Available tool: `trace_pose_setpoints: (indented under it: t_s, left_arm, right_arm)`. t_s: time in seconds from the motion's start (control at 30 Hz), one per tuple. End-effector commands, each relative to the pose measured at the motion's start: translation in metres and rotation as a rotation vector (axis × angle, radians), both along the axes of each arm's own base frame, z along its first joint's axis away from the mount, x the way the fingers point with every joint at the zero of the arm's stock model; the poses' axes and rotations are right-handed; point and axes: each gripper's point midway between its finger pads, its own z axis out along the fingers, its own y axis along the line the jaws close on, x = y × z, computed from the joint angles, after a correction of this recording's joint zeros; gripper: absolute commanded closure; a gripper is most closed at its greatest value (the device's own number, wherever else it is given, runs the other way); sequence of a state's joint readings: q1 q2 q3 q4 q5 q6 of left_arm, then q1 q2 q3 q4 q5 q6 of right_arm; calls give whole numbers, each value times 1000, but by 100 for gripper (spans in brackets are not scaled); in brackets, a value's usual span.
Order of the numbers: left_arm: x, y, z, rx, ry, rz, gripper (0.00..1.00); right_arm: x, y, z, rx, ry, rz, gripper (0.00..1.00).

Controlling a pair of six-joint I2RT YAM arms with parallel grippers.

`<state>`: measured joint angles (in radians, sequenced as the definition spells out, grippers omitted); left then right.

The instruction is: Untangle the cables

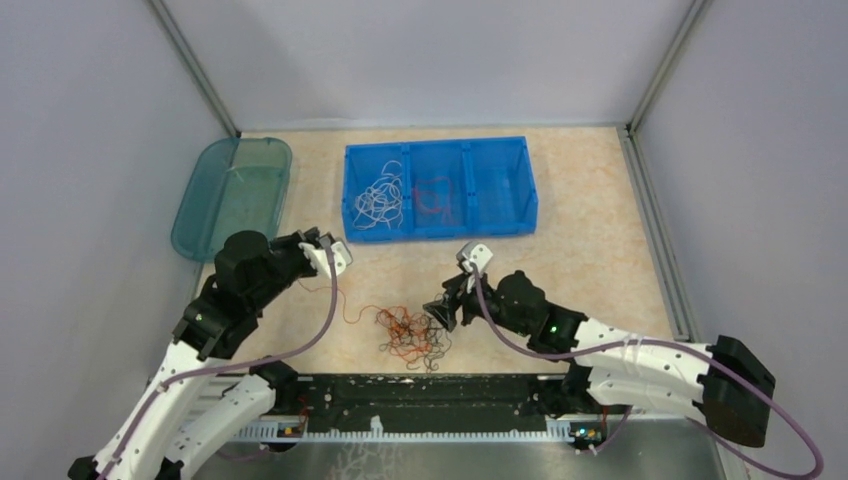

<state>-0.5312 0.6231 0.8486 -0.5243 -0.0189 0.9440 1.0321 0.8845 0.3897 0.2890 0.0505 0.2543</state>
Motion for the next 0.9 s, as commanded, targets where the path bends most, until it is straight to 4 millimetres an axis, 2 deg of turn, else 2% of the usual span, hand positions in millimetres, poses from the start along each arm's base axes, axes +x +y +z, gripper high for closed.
trace_pose_setpoints:
  t_s: [0.0,0.13,0.2,0.4,0.53,0.63,0.7,0.77,0.83,0.87]
  left_arm:
    - [8,-8,21,-70,-14,7,100]
    - [13,-14,32,-104,3,5,100]
    - [12,-18,37,-122,5,-8,100]
    - [3,-25,46,-159,27,-58,100]
    - [0,-26,48,-157,22,-72,100]
    - [-2,-27,52,-156,16,-85,100]
    - [-3,-26,52,-146,9,-88,100]
    - [-2,-23,50,-127,1,-82,100]
    - [-2,-18,49,-95,-16,-70,100]
    - [0,-14,48,-76,-30,-56,100]
  right_arm:
    - [-30,33,12,-30,-42,221,35]
    - [-53,57,6,-62,-74,327,41]
    - [-56,67,-2,-89,-68,354,42]
    - [-21,67,-62,-206,37,241,41]
    - [-21,71,-96,-273,73,267,38]
    - [-24,70,-111,-305,94,283,40]
    - [-24,69,-114,-316,99,283,52]
    - [-19,65,-110,-310,90,258,72]
    - [-8,57,-91,-259,70,192,92]
    - [-2,50,-83,-234,64,151,98]
